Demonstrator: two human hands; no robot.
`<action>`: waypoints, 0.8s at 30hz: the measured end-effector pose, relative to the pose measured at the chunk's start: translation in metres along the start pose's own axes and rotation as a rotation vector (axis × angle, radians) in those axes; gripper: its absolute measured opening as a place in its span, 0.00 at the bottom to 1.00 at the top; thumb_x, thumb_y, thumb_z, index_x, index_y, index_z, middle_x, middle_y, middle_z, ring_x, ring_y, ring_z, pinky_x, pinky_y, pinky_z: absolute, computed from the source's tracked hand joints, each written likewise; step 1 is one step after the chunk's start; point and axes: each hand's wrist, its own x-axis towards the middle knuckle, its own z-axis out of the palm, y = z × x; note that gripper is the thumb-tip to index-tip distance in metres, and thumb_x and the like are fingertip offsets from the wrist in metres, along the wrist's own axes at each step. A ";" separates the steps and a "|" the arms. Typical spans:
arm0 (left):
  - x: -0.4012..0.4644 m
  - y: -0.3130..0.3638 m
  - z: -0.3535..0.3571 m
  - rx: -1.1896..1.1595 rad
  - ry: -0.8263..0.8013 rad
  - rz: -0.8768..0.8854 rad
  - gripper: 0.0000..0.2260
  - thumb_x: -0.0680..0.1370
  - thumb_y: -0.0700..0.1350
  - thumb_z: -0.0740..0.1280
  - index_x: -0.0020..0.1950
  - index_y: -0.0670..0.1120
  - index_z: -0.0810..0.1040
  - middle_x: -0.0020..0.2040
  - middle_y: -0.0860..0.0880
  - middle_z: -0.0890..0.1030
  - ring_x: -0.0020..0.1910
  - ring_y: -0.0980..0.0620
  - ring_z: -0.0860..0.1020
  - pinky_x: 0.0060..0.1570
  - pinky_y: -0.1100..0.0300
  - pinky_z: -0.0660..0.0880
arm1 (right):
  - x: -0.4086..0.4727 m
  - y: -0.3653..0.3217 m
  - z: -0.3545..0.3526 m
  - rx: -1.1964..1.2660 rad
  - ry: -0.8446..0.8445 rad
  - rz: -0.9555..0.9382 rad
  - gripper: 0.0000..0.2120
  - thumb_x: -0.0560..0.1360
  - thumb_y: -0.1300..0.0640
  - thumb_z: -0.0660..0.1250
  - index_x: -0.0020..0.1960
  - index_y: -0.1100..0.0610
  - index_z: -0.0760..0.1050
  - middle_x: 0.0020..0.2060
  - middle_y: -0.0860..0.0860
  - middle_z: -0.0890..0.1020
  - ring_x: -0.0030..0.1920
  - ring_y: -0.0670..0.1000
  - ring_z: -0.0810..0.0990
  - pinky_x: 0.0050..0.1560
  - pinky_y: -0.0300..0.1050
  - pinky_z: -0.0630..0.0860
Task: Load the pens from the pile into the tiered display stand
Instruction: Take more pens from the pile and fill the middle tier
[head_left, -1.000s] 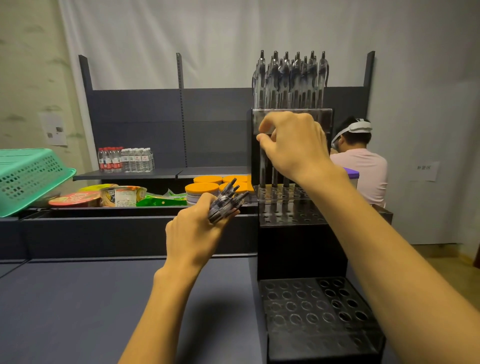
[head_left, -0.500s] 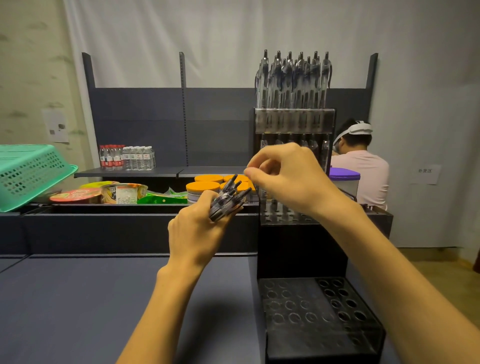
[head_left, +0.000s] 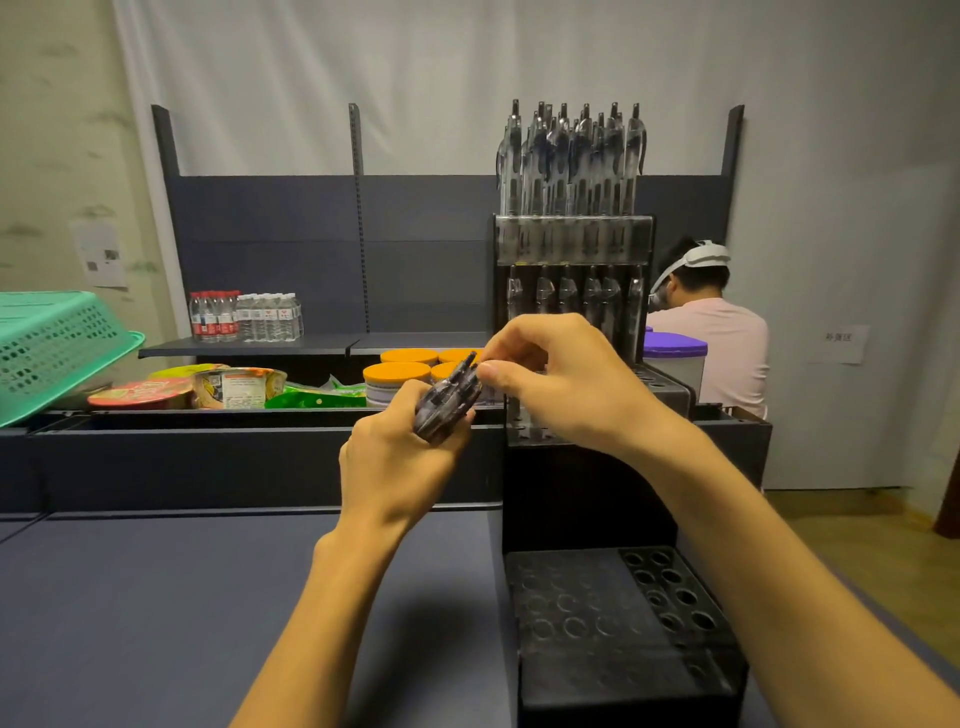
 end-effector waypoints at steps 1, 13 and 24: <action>-0.001 0.001 0.000 0.001 -0.007 -0.018 0.14 0.71 0.58 0.67 0.50 0.52 0.76 0.39 0.52 0.82 0.35 0.47 0.79 0.32 0.50 0.78 | 0.000 0.000 -0.002 0.041 0.033 0.014 0.03 0.77 0.57 0.68 0.48 0.55 0.80 0.40 0.47 0.82 0.43 0.45 0.80 0.46 0.40 0.77; -0.003 -0.001 0.003 0.061 -0.063 -0.110 0.09 0.75 0.51 0.70 0.44 0.47 0.76 0.32 0.54 0.77 0.31 0.47 0.75 0.28 0.59 0.65 | 0.021 0.007 -0.042 0.339 0.541 0.003 0.03 0.82 0.58 0.57 0.49 0.52 0.67 0.41 0.53 0.80 0.41 0.52 0.82 0.40 0.45 0.80; -0.003 -0.001 0.003 0.068 -0.091 -0.093 0.08 0.75 0.51 0.70 0.44 0.48 0.75 0.33 0.53 0.78 0.31 0.49 0.75 0.29 0.58 0.69 | 0.035 0.007 -0.047 0.073 0.597 -0.048 0.06 0.82 0.57 0.58 0.58 0.57 0.69 0.36 0.50 0.78 0.32 0.40 0.76 0.32 0.32 0.71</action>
